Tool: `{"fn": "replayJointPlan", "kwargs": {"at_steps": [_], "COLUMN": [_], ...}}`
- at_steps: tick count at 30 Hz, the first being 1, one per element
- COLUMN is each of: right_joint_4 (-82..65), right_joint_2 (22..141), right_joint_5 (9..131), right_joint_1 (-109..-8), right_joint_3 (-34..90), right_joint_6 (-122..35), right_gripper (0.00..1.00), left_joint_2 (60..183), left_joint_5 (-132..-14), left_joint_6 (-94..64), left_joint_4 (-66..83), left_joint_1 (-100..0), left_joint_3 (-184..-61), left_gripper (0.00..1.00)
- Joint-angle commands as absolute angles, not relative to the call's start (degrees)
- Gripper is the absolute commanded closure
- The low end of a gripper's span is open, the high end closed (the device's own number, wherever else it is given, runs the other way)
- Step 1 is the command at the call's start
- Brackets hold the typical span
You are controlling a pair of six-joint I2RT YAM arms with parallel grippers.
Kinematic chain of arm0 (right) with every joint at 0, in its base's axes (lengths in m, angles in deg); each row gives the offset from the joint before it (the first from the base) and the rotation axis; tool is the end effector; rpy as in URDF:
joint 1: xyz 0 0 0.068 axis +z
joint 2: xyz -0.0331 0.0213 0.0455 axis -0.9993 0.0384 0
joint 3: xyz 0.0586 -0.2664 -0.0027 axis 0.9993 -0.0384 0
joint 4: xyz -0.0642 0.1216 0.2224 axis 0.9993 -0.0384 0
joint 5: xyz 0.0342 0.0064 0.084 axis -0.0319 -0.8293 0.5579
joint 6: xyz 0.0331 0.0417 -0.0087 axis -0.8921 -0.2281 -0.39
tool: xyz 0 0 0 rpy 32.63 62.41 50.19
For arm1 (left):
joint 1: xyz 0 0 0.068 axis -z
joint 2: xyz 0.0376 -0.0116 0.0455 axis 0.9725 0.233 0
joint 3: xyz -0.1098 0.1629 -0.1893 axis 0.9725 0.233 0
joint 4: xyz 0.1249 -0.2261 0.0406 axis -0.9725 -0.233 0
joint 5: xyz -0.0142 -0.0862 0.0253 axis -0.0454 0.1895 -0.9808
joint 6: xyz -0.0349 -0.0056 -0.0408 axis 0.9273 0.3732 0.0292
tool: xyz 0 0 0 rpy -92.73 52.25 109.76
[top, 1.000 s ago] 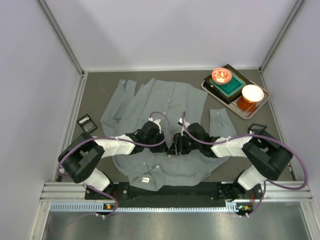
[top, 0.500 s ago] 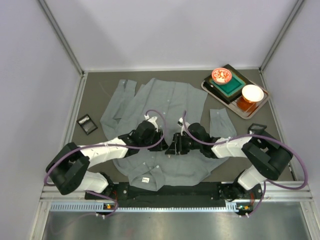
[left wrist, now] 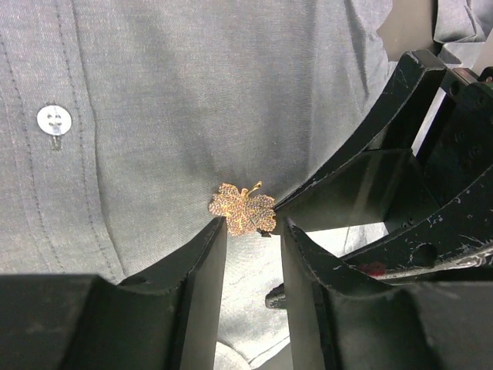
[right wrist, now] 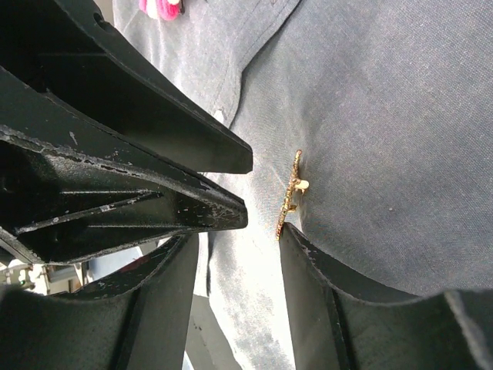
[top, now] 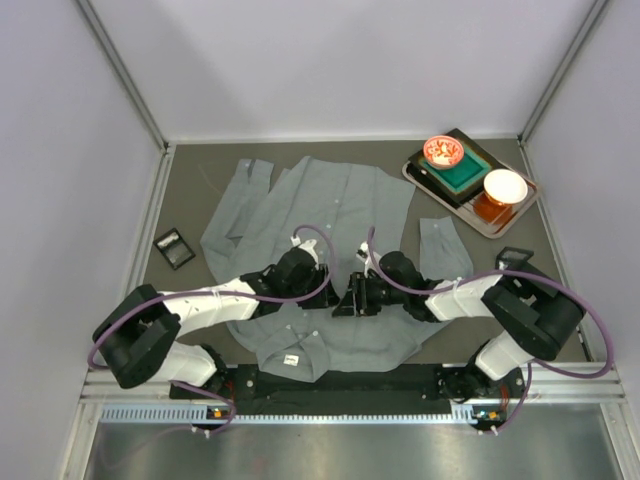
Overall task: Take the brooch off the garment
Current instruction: Remove the brooch from the clothes.
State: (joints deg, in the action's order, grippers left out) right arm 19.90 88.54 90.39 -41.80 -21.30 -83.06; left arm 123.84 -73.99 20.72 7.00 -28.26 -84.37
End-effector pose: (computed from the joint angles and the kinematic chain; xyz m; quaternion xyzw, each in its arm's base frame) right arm 0.1732 0.2037 0.1311 -0.1149 0.8554 0.4788 0.1607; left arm 0.1711 -0.1989 0.1692 0.0329 0.9173 -0.3304 0.2196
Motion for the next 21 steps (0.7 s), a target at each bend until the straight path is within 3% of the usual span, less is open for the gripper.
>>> {"fn": "replayJointPlan", "kwargs": {"at_steps": [1, 3, 4, 6, 18, 21], "right_joint_4": [26.7, 28.0, 28.5, 29.7, 28.8, 28.6], "right_joint_2": [87.3, 87.9, 88.0, 88.0, 88.8, 88.8], "right_joint_5": [90.6, 90.5, 90.4, 90.4, 89.5, 89.3], "right_joint_1": [-41.7, -41.7, -41.7, -41.7, -41.7, -41.6], "right_joint_3": [-21.0, -21.0, -21.1, -21.2, -19.7, -19.3], "right_joint_6": [-83.7, -84.5, -84.9, -85.6, -85.1, -84.9], "right_gripper": [0.53, 0.53, 0.53, 0.53, 0.53, 0.53], "left_joint_2": [122.8, 122.6, 122.1, 121.8, 123.3, 124.4], "left_joint_5": [-72.2, -73.7, -74.1, -75.1, -73.3, -73.1], "left_joint_6": [23.8, 23.2, 22.8, 21.8, 21.0, 20.8], "left_joint_4": [7.3, 7.2, 7.3, 7.3, 9.3, 9.5], "left_joint_1": [-26.9, -26.3, -26.3, -26.2, -24.9, -24.0], "left_joint_3": [-84.8, -84.4, -84.0, -83.6, -83.8, -84.7], "left_gripper": [0.61, 0.68, 0.82, 0.85, 0.53, 0.50]}}
